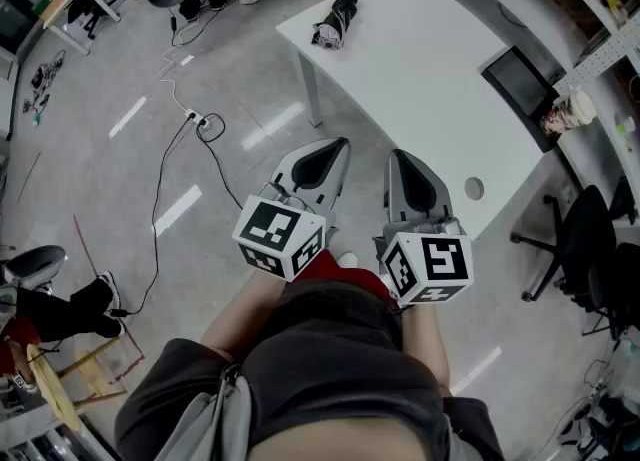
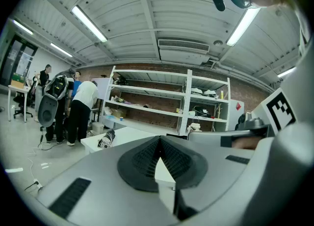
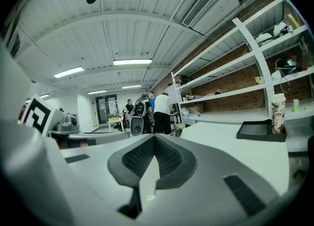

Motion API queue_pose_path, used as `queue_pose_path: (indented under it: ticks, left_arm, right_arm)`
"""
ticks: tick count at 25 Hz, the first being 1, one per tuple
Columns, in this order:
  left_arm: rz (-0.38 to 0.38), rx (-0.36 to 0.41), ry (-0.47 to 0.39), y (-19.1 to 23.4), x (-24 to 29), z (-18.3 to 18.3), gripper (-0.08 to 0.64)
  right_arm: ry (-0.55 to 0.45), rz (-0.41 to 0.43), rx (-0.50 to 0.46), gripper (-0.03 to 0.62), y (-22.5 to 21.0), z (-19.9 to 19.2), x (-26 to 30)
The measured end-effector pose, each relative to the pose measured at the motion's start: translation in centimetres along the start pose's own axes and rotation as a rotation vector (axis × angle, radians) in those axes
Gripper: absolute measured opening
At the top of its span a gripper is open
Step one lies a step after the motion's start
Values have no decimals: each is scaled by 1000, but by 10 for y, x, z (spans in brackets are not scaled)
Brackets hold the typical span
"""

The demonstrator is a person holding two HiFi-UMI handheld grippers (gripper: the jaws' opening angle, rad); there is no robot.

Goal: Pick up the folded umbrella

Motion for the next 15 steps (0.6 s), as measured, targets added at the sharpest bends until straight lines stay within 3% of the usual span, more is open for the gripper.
queue_pose_path:
  ticks: [15]
  left_arm:
    - [33, 7, -25, 0, -7, 7, 12]
  right_arm:
    - [15, -4, 8, 18, -5, 0, -7]
Point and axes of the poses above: the fingertips, and each gripper's own axes: x forward along the fingers, y to its left, z out of its top, the point moved 1 cm from there along -x, backward along the fingers, and after that the axes turned 12 degrees about y, right-handed, at the moved point
